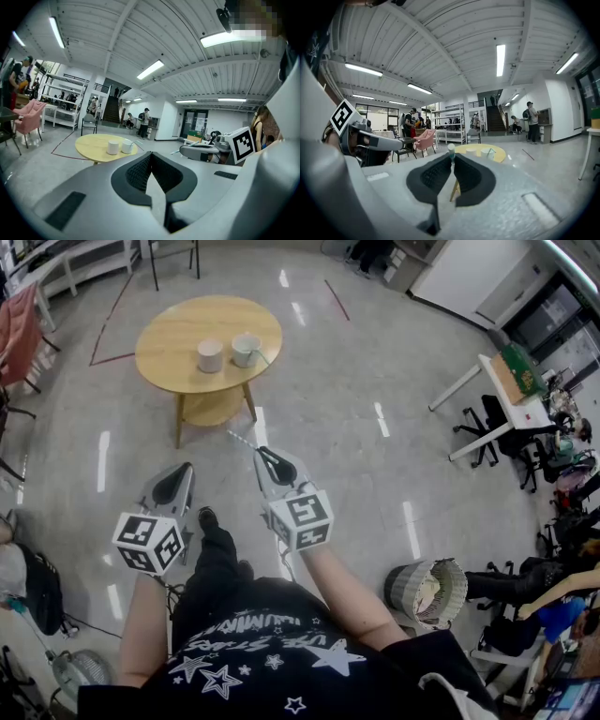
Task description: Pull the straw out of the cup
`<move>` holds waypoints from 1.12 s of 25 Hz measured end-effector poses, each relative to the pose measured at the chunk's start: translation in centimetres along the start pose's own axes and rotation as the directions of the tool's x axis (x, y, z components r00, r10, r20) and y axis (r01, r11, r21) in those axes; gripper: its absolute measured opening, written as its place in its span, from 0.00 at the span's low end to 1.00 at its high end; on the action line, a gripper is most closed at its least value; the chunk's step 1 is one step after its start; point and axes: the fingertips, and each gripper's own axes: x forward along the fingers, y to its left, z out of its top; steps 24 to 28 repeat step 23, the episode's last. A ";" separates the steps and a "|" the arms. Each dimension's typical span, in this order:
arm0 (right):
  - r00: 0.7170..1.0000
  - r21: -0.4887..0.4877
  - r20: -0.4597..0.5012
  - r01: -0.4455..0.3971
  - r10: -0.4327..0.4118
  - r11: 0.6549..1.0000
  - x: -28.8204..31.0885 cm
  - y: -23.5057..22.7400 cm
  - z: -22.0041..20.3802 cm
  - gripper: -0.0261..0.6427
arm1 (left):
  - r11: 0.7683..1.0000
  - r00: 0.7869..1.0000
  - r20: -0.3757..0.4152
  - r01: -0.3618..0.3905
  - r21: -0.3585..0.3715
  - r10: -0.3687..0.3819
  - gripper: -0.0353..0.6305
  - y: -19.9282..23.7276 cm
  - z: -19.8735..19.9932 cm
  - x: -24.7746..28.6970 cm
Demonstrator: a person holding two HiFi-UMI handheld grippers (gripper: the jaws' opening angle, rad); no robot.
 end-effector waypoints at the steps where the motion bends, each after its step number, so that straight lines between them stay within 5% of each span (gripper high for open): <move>1: 1.000 -0.001 -0.004 0.003 -0.003 1.000 -0.1 -0.1 -0.4 0.07 | 1.000 1.000 0.000 0.000 -0.001 0.000 0.06 -0.1 -0.1 0.0; 28: 1.000 -0.032 -0.018 -0.003 0.002 0.999 1.5 0.0 0.1 0.07 | 1.000 1.000 0.017 -0.001 -0.007 0.001 0.06 0.8 0.8 0.8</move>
